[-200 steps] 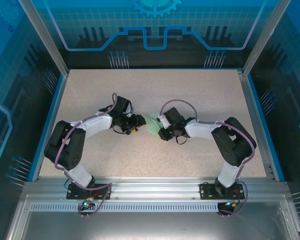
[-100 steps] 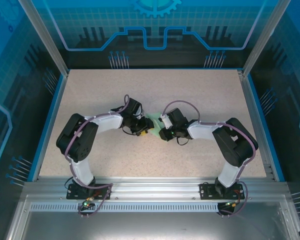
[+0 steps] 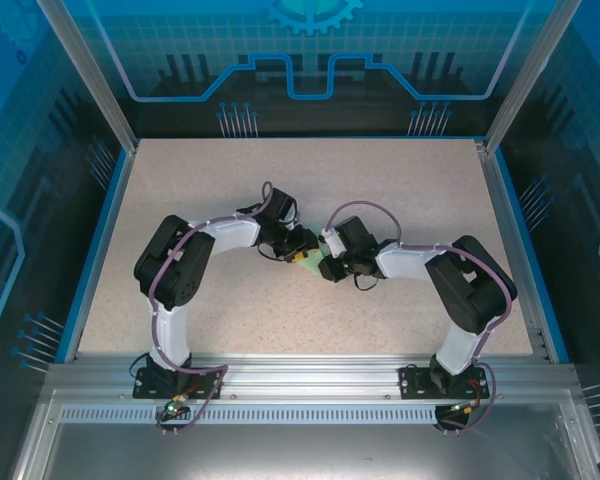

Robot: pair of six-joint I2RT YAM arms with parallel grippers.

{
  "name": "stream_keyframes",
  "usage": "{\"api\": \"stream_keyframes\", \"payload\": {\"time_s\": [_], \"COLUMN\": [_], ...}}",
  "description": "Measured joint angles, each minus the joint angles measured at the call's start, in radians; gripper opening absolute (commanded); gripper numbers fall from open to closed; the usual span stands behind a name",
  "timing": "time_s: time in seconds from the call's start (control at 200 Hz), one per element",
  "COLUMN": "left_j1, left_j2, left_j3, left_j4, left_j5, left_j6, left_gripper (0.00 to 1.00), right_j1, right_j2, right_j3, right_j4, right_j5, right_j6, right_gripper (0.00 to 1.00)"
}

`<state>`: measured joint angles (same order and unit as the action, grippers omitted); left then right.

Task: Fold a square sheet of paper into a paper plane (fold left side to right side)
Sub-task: Fourth fold the wing at the center of the table.

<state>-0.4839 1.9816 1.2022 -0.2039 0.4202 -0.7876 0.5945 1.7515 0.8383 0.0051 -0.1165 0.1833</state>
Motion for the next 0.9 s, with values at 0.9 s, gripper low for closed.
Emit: {"api": "stream_keyframes", "payload": {"time_s": [0.9], "left_j1": [-0.015], "left_j2": [0.032], "left_j3": [0.026], "left_j4": [0.002], "left_j5": [0.007], "left_j6": [0.000], "left_gripper": [0.42], "right_j1": [-0.124], "right_j2": [-0.114], "right_j3": [-0.035], "right_j4": [-0.179], "right_j5": [-0.221], "right_j6": [0.052], "right_gripper": [0.43]}}
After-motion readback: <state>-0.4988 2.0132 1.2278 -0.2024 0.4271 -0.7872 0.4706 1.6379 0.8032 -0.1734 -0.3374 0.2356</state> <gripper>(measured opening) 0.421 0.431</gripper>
